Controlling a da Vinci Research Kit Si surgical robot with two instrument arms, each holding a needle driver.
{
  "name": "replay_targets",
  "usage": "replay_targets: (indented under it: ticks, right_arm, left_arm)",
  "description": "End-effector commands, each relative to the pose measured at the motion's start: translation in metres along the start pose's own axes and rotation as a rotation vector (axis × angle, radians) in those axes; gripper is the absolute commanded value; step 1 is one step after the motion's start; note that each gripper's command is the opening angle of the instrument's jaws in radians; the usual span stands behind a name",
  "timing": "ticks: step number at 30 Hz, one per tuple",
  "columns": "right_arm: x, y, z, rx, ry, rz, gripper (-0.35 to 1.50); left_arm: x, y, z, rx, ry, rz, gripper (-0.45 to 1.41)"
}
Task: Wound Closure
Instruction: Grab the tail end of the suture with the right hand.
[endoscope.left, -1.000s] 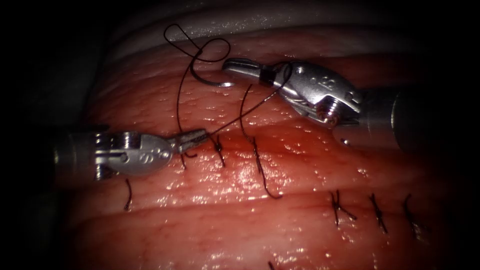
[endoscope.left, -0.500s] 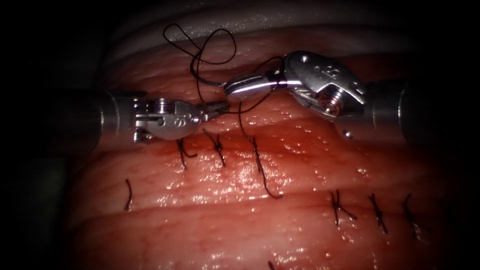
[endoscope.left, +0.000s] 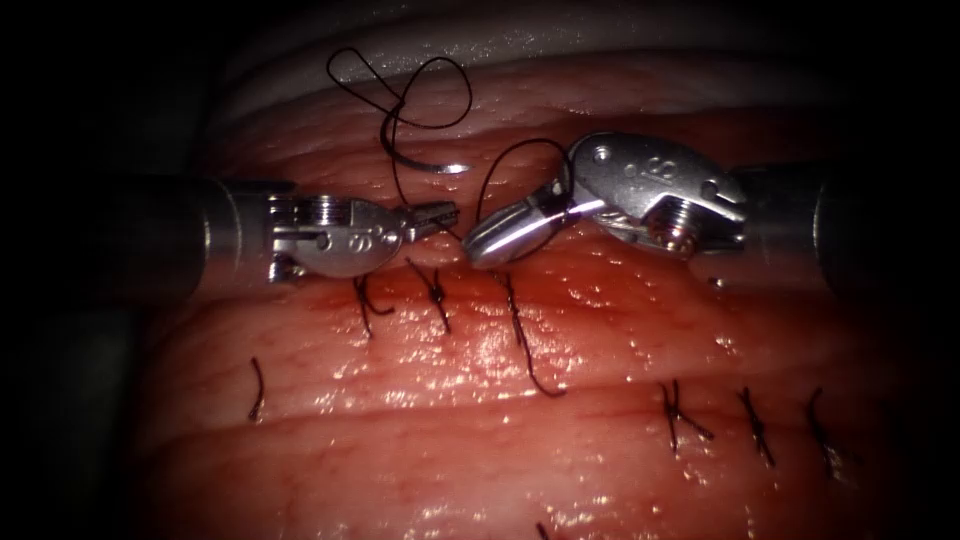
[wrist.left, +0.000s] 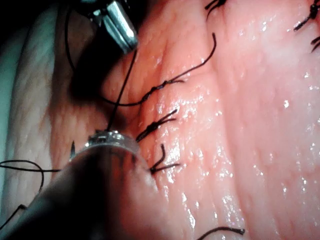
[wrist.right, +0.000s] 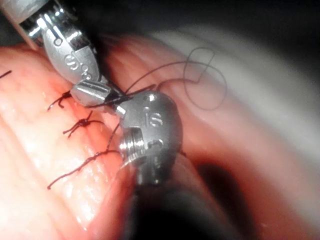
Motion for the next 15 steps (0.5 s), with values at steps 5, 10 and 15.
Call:
replay_targets:
  ticks: [5,10,15]
  right_arm:
    - [-0.0013,-0.0009,0.0015,0.059,-0.014,-0.007,0.94]
    - [-0.0032,-0.0023,0.0023,0.118,-0.081,-0.039,1.06]
    - [-0.0046,-0.0024,0.0019,0.153,-0.121,-0.062,1.09]
  left_arm:
    - [-0.0001,0.0005,0.0005,-0.008,0.002,0.008,-0.45]
    - [-0.0001,0.0009,0.0003,-0.007,0.002,0.017,-0.45]
    - [0.0000,0.0014,-0.0001,-0.007,0.003,0.020,-0.45]
